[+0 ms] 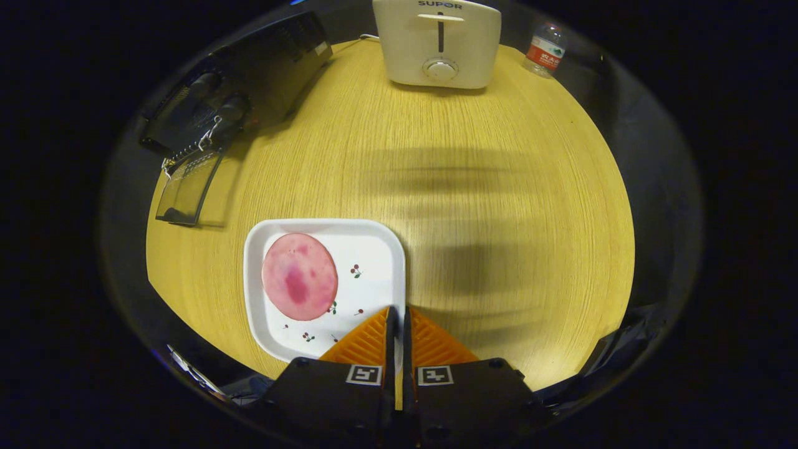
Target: Open the toaster oven, put the food inside, and close the toaster oven door.
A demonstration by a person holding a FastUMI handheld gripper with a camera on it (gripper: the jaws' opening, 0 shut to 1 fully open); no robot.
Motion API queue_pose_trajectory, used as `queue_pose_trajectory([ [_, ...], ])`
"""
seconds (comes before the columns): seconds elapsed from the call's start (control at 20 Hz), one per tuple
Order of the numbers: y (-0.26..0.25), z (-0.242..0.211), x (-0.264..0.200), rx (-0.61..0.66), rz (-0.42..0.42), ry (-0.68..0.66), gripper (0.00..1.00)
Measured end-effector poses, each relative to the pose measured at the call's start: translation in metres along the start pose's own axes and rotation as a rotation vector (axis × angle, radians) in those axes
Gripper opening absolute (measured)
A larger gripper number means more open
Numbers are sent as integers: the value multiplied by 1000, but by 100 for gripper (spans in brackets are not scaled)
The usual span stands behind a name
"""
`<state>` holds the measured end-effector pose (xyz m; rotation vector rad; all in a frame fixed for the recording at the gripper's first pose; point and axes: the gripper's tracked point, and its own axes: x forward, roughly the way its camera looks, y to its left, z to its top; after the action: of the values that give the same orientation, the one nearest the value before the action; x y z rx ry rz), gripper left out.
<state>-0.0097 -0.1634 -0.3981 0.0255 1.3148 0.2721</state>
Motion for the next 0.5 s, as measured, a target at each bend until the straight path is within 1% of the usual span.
queue_pose_trajectory([
  [0.15,2,1,0,-39,38,-38,3],
  [0.25,2,0,2,-23,59,-27,2],
  [0.4,4,-2,3,71,92,-13,2],
  [0.5,9,-7,3,180,123,-11,2],
])
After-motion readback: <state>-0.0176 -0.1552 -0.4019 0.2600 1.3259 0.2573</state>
